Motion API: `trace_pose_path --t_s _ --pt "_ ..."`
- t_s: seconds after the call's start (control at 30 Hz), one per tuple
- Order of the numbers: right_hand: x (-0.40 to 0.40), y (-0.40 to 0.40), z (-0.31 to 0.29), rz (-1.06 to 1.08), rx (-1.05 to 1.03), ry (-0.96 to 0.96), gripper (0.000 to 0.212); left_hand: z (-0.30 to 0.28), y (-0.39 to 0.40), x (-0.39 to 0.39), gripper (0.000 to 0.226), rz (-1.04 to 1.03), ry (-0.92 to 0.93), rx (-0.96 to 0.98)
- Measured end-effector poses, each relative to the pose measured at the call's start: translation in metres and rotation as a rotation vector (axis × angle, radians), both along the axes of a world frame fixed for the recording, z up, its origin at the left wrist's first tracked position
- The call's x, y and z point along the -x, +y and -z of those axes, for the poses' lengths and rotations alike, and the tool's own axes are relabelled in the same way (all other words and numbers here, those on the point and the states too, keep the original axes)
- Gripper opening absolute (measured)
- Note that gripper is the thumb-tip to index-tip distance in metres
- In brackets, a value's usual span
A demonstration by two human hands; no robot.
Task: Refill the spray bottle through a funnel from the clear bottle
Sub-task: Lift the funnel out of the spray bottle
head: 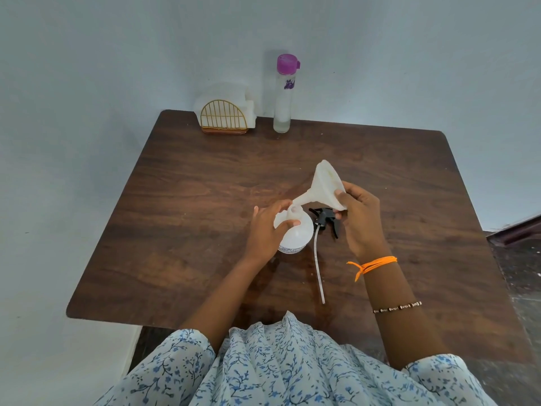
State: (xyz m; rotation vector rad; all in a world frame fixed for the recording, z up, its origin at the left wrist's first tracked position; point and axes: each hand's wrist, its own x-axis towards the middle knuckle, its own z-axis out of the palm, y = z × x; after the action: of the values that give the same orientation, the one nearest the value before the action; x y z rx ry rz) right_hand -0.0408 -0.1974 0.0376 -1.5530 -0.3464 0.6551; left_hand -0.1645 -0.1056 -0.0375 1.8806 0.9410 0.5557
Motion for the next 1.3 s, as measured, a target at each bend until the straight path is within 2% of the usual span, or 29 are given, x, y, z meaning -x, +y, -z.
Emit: trace_pose_path --t_s 0.1,0.2,0.33,0.57,0.67,0.77,0.93,1.17,1.3 --pt "-0.002 -0.001 0.005 0.001 0.063 -0.065 0.022 -0.001 -0.001 0.0 0.029 0.006 -0.009 -0.004" --pt "-0.003 -0.003 0.008 -0.03 -0.027 0.078 0.022 -0.002 -0.001 0.0 0.031 -0.002 -0.007 0.021" --pt "-0.006 -0.002 0.013 -0.017 0.065 -0.014 0.022 -0.002 -0.002 0.0 0.027 0.032 -0.025 0.075" --pt "-0.017 0.001 0.012 -0.026 -0.078 0.246 0.023 -0.008 0.007 0.007 0.045 0.055 -0.072 0.222" --pt "-0.024 0.008 0.011 -0.006 -0.135 0.327 0.022 -0.017 0.015 0.004 0.031 -0.042 -0.182 0.294" --pt "-0.031 0.019 0.014 0.006 -0.154 0.33 0.019 -0.025 0.028 -0.008 0.019 -0.11 -0.132 0.29" --pt "-0.054 0.046 0.026 0.06 -0.077 0.203 0.024 -0.029 0.054 -0.039 0.013 -0.087 -0.09 0.36" --pt "-0.114 0.111 0.056 0.095 0.15 -0.166 0.02 -0.022 0.096 -0.101 0.013 -0.065 -0.036 0.431" --pt "-0.143 0.152 0.069 0.152 0.253 -0.265 0.016 -0.009 0.12 -0.133 0.014 -0.062 0.006 0.432"
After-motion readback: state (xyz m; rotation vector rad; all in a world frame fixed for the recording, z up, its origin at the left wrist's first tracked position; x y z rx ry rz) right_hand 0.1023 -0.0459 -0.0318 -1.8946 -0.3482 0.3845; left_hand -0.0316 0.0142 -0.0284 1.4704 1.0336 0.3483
